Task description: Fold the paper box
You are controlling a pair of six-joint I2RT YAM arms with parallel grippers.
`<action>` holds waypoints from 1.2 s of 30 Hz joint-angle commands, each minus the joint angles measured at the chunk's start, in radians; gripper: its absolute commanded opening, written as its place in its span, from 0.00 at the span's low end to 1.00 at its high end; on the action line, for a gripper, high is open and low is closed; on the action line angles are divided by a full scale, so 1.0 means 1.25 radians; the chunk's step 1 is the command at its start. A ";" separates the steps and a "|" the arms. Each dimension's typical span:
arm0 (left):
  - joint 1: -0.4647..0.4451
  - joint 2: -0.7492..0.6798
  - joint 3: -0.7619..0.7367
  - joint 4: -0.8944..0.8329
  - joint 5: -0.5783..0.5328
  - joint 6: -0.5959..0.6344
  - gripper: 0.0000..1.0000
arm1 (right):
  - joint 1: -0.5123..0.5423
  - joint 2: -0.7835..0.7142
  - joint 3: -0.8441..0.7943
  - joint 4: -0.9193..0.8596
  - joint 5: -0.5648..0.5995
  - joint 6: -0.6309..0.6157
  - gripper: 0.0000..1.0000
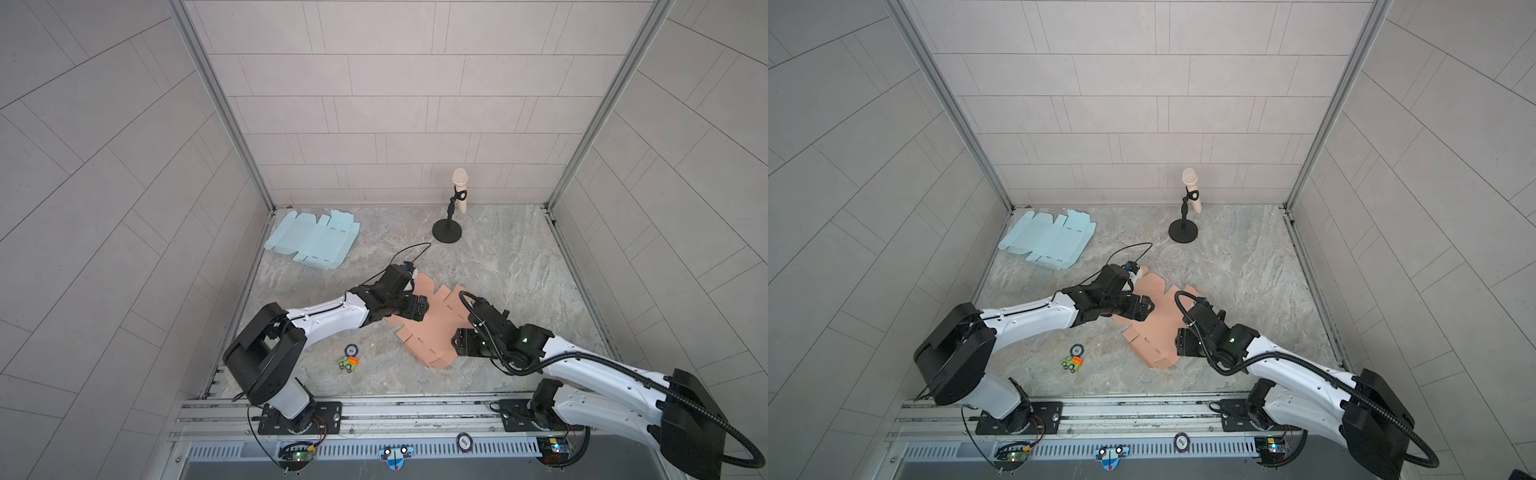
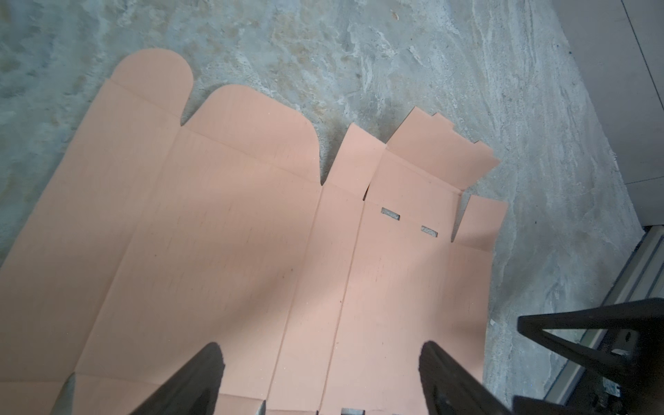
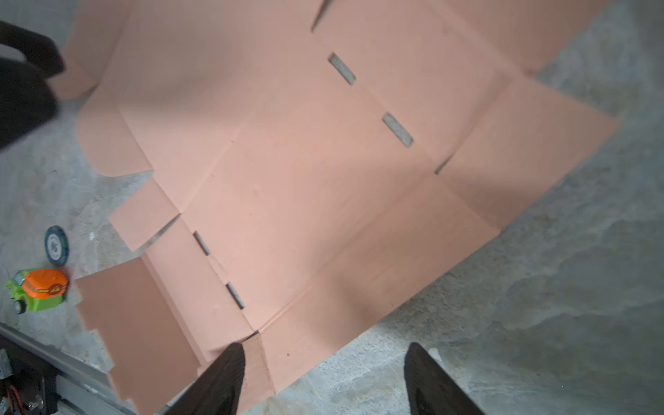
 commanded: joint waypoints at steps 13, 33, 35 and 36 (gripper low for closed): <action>-0.014 0.035 -0.040 0.024 0.023 0.006 0.78 | -0.021 0.072 -0.045 0.182 -0.020 0.062 0.66; -0.089 -0.015 -0.133 0.062 0.012 -0.042 0.68 | -0.181 0.096 -0.030 0.167 -0.044 -0.059 0.27; -0.099 -0.018 -0.136 0.070 0.012 -0.053 0.68 | -0.197 0.105 -0.016 0.156 -0.050 -0.084 0.26; -0.104 -0.018 -0.138 0.074 0.014 -0.059 0.68 | -0.202 0.110 -0.010 0.150 -0.049 -0.095 0.26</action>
